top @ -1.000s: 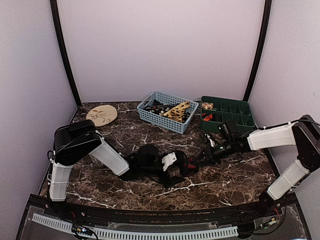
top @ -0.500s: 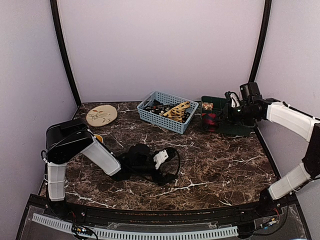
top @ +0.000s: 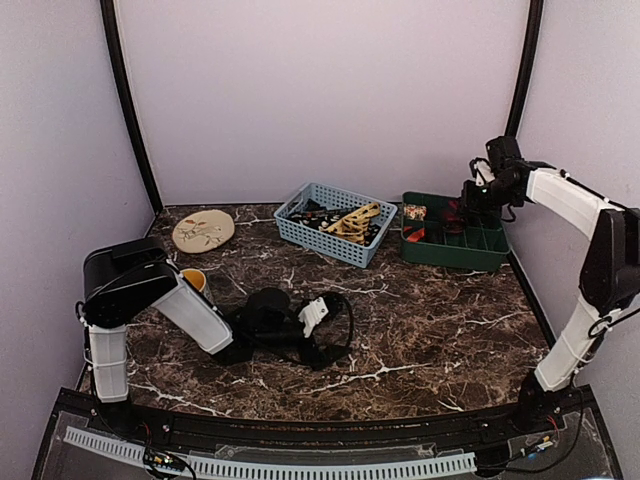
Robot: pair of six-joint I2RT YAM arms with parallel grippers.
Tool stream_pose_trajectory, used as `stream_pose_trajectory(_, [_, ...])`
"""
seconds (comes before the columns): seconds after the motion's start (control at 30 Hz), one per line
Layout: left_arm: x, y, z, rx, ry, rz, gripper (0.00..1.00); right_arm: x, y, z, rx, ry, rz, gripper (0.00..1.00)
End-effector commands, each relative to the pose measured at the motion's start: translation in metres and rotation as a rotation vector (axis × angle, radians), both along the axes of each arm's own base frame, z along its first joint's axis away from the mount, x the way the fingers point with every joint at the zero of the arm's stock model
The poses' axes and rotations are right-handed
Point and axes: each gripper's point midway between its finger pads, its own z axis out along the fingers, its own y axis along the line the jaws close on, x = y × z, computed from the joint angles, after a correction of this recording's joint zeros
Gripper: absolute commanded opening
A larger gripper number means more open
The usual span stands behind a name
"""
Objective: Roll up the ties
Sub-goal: Place the tie in the storage box.
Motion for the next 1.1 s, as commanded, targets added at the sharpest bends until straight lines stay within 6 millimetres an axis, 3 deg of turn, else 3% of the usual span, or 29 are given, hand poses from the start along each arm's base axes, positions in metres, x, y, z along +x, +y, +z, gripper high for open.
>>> stream_pose_trajectory(0.0, [0.003,0.003,0.024,-0.067,-0.030,0.021,0.99,0.012,-0.014,0.021,-0.176,-0.076,0.057,0.00])
stream_pose_trajectory(0.17, [0.003,0.003,0.027,-0.082,-0.029,0.019,0.99,0.012,-0.014,0.041,-0.382,-0.225,0.187,0.00])
stream_pose_trajectory(0.2, [0.003,0.002,0.029,-0.087,-0.028,0.015,0.99,0.008,-0.012,0.056,-0.450,-0.292,0.220,0.00])
stream_pose_trajectory(0.27, [0.002,0.001,0.033,-0.098,-0.026,0.007,0.99,0.010,-0.010,0.066,-0.558,-0.367,0.256,0.00])
stream_pose_trajectory(0.3, [0.001,0.001,0.035,-0.101,-0.026,0.004,0.99,0.011,-0.008,0.064,-0.599,-0.373,0.288,0.00])
stream_pose_trajectory(0.4, [0.002,0.000,0.043,-0.116,-0.033,0.002,0.99,0.015,-0.001,0.053,-0.719,-0.349,0.428,0.00])
stream_pose_trajectory(0.67, [0.004,0.003,0.057,-0.152,-0.046,0.017,0.99,0.025,-0.011,0.020,-1.021,-0.299,0.697,0.00])
stream_pose_trajectory(1.07, [0.004,0.009,0.062,-0.164,-0.051,0.025,0.99,0.021,-0.013,-0.048,-1.031,-0.242,0.973,0.00])
